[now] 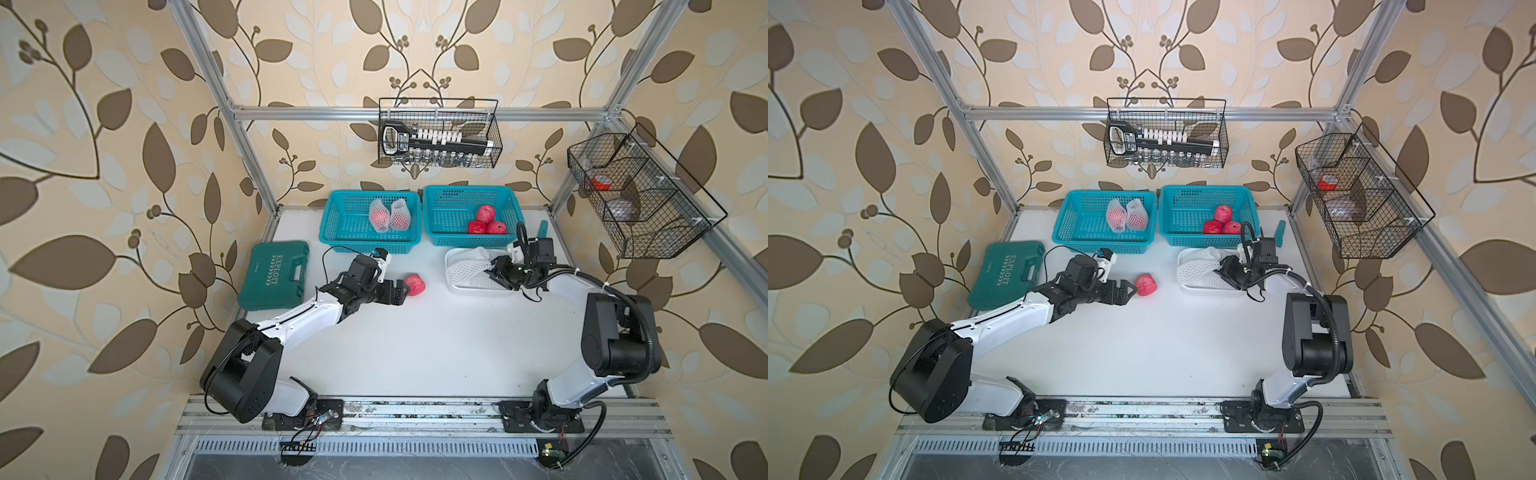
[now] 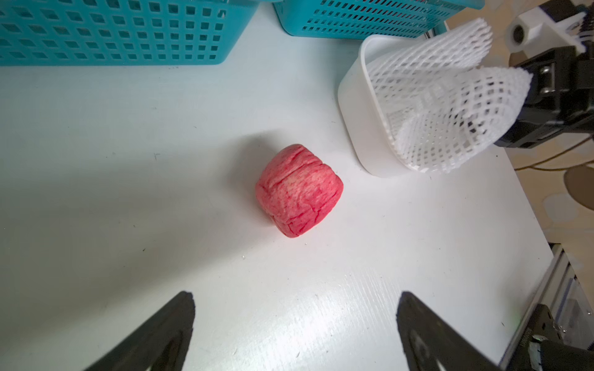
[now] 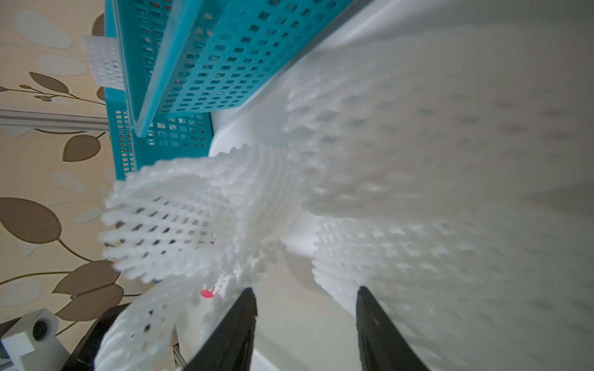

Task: Remove foam nets from apples
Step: Place the foam net into the storage box, then adjust the foam net in the storage box.

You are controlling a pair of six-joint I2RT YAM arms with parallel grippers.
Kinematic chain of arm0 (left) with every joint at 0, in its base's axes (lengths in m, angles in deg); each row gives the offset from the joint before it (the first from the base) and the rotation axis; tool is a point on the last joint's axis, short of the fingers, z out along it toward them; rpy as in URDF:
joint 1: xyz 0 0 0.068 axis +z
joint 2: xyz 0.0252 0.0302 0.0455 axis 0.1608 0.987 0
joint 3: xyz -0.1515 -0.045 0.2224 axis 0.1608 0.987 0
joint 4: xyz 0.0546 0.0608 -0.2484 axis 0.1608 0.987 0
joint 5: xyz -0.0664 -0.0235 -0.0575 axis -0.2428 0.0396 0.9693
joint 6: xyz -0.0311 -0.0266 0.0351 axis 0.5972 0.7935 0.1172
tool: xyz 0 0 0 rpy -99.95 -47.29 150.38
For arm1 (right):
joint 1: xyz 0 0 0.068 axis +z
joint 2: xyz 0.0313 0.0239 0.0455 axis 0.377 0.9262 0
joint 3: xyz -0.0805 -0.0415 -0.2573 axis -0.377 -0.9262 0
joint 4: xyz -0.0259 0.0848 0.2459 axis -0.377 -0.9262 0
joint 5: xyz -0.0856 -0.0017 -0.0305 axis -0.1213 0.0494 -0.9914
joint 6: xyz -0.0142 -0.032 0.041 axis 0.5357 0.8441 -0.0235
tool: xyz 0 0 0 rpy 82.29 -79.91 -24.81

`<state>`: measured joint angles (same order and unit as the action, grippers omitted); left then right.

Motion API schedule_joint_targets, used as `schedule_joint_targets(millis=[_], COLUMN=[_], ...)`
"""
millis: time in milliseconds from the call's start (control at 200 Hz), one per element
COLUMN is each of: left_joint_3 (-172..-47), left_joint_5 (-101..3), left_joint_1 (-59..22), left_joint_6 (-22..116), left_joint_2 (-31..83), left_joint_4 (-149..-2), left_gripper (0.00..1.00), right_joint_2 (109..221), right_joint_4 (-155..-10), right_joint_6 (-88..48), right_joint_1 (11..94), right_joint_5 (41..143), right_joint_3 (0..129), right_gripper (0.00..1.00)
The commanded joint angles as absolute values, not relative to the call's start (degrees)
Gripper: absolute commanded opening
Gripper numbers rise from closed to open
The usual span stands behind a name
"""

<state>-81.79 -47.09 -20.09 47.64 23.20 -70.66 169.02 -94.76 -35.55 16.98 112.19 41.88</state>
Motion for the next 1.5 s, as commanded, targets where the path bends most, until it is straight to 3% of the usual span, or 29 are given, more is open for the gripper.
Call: schedule_joint_targets(millis=[0,300,405,510,630,745,1065,1495], left_joint_3=[-83.76,-84.05,-83.8,-83.69,-83.77,-84.04,-83.84,-83.82], left_joint_5=[-47.8,-47.74,-47.84,-48.17,-48.24,-48.22,-48.66,-49.48], left_joint_1=[-20.8,-20.8,-20.8,-20.8,-20.8,-20.8,-20.78,-20.8], left_joint_6=[46.09,45.36,45.38,45.34,45.26,45.17,45.15,44.9], left_joint_2=[24.08,24.36,24.27,24.01,24.09,23.88,24.8,26.92], left_joint_4=[-71.98,-71.74,-71.8,-71.76,-71.72,-71.1,-71.25,-71.45], left_gripper=[0.99,0.99,0.99,0.99,0.99,0.99,0.99,0.99], right_joint_2=[165.11,154.34,152.95,156.36,162.68,167.94,172.83,177.14], right_joint_4=[-97.58,-96.71,-95.8,-98.88,-99.03,-100.52,-96.76,-94.74], right_joint_6=[-34.86,-37.7,-33.86,-29.38,-28.84,-28.84,-29.58,-27.23], right_joint_1=[16.94,17.11,22.79,31.35,35.43,35.68,34.75,34.2], right_joint_5=[109.08,104.21,101.96,97.59,96.76,96.9,95.34,91.67], right_joint_3=[42.88,41.07,43.93,49.12,51.88,53.65,47.76,49.71], right_gripper=[0.52,0.52,0.5,0.46,0.41,0.36,0.37,0.36])
